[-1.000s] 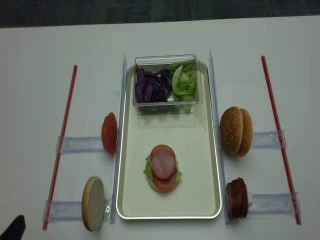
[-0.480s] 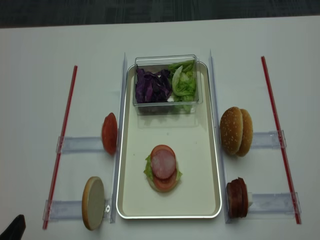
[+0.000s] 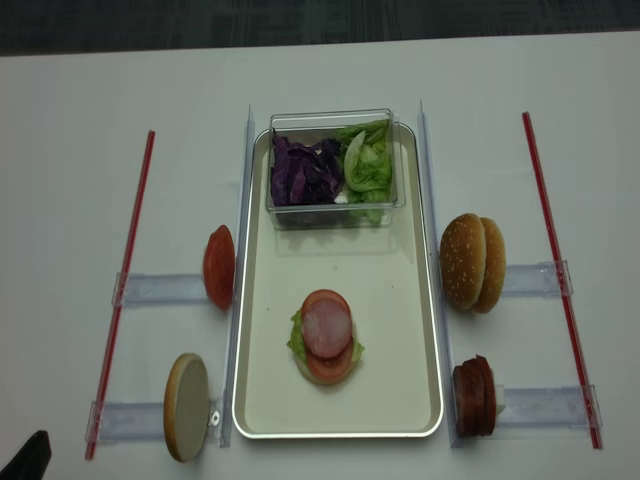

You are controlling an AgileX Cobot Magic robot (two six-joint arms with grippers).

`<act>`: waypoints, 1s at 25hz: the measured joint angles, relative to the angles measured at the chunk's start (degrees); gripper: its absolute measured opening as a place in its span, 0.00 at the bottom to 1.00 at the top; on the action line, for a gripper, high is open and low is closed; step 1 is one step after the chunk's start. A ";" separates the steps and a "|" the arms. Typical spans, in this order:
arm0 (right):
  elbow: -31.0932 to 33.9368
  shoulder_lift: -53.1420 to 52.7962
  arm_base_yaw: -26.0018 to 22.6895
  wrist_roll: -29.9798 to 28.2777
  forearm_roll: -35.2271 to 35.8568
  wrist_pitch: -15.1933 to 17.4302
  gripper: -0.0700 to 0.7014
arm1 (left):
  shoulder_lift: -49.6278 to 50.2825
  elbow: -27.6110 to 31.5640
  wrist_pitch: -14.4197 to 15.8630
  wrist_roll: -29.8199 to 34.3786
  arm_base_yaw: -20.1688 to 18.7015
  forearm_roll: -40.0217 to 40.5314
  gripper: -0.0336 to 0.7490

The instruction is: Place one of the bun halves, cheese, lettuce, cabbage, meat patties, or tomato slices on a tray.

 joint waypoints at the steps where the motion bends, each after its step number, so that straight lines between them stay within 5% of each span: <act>1: 1.08 -1.31 0.00 0.00 -0.27 -0.35 0.61 | 0.00 0.00 0.00 0.00 0.00 0.00 0.60; 25: 5.28 -5.99 0.00 0.08 -1.07 -2.41 0.61 | 0.00 0.00 0.00 0.00 0.00 0.00 0.60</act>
